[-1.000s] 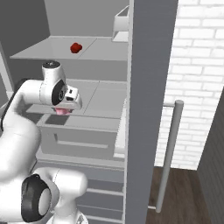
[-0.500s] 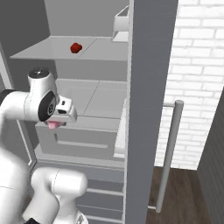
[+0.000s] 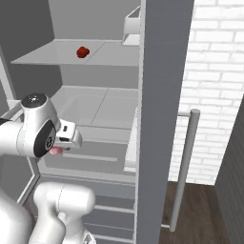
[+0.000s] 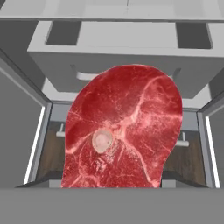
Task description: Place one bell pepper and one steak in each tupperware on the nearby counter, to pack two identical lunches.
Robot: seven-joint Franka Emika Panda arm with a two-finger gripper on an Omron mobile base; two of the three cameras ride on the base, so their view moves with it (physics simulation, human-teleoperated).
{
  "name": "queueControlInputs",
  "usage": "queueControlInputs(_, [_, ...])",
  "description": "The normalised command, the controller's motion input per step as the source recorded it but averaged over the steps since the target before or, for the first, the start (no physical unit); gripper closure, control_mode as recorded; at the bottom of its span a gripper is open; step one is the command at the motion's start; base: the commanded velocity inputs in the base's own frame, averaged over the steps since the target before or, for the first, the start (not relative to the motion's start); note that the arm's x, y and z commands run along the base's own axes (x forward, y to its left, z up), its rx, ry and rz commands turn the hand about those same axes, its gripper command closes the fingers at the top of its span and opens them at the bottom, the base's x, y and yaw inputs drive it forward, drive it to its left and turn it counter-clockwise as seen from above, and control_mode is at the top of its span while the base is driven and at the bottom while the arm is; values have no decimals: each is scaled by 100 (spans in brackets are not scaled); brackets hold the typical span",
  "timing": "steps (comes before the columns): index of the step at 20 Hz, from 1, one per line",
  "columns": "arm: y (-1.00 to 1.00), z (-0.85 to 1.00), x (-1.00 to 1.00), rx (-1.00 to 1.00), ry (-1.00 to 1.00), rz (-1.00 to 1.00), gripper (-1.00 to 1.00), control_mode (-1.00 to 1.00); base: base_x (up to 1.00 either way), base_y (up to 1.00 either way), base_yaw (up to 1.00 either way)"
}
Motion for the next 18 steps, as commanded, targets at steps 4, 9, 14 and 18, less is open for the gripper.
queueControlInputs(4, [0,0,-4,0,0,0,100,-100,0,0,0])
queueControlInputs(9, [0,0,0,0,0,0,100,100,-88,0,0])
queueControlInputs(14, [0,0,0,0,0,0,100,100,-100,2,6])
queueControlInputs(18, [0,0,0,0,0,0,100,100,-75,36,67])
